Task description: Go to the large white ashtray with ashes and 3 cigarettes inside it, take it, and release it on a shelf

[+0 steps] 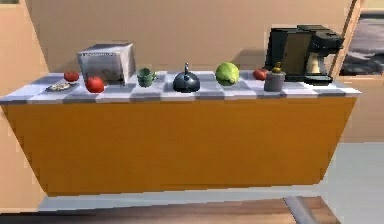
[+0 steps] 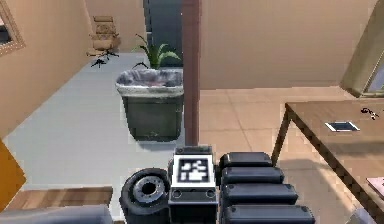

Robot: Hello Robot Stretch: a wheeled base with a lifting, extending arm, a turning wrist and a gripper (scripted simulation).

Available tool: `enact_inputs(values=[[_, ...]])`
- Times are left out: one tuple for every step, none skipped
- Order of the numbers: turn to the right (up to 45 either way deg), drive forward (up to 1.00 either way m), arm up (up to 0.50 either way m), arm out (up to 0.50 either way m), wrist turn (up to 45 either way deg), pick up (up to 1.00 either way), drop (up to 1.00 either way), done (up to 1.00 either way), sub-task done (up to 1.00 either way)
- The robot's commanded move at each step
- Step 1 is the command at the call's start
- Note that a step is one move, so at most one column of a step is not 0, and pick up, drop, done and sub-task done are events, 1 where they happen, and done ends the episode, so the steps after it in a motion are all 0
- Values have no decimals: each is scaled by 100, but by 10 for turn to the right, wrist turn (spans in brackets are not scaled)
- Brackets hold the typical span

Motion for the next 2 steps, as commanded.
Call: enact_inputs(values=[[30, 0, 0, 0, 0, 0, 0, 0, 0], [450, 0, 0, 0, 0, 0, 0, 0, 0]])
